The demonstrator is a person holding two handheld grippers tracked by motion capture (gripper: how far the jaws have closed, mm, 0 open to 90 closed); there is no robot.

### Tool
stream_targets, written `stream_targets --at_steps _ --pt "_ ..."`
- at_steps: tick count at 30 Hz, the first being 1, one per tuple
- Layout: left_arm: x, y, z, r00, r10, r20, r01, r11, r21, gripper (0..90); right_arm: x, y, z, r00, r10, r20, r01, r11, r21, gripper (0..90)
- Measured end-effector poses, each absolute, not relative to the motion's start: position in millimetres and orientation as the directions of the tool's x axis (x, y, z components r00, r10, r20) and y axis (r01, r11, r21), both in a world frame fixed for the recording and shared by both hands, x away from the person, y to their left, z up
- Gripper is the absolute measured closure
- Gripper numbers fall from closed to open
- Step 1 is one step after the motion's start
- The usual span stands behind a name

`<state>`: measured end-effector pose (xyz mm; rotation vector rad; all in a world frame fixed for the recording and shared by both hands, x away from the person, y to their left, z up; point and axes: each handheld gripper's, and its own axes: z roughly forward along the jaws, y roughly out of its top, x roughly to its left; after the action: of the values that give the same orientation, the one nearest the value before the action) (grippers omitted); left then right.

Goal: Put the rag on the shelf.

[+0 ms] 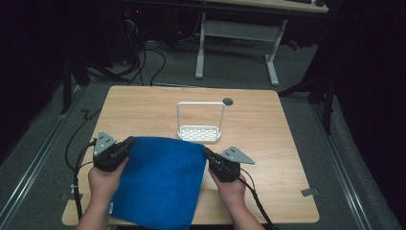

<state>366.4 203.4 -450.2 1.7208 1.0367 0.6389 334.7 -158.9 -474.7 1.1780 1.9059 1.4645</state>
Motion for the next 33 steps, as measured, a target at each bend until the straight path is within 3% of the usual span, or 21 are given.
stream_targets --at_steps 17,26,33 --pt "346.4 172.0 -427.8 0.547 0.837 -0.017 0.245 -0.141 0.959 87.7 306.3 -206.5 -437.8 -0.499 0.864 0.061 0.199 0.046 0.979 88.2" --pt "346.2 156.0 -413.7 0.565 0.825 -0.013 0.199 -0.122 0.972 87.8 301.3 -235.4 -419.8 -0.453 0.887 0.089 0.152 -0.021 0.988 88.3" --pt "354.8 143.6 -394.6 0.576 0.817 0.002 0.143 -0.103 0.984 87.9 300.5 -242.1 -402.2 -0.422 0.905 0.055 0.088 -0.019 0.996 88.4"
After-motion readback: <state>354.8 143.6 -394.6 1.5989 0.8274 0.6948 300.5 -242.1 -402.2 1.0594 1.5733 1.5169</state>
